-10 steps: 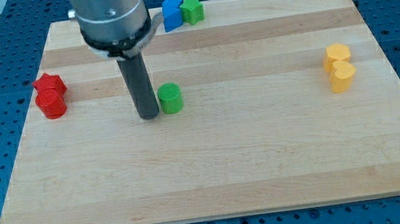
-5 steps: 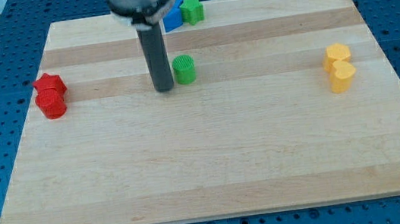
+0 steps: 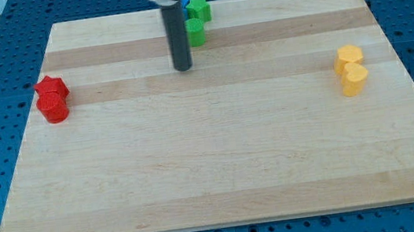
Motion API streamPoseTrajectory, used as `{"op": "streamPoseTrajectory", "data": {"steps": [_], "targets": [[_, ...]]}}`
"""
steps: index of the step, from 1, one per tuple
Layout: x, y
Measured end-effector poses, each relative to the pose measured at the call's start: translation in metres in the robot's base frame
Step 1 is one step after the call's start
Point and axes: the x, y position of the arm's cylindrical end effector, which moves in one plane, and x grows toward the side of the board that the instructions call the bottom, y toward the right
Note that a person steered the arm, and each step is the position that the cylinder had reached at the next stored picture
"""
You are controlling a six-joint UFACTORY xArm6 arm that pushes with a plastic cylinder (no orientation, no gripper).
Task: Move the green circle into the green star
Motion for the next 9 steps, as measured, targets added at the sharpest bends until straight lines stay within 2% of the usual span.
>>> {"op": "streamPoseTrajectory", "data": {"steps": [1, 2, 4, 5, 6, 7, 9], "targets": [[-0.027, -0.001], [-0.031, 0.024], [-0.069, 0.025], [-0.075, 0.025], [-0.049, 0.037], [-0.040, 0.056], [-0.055, 0.060]]}}
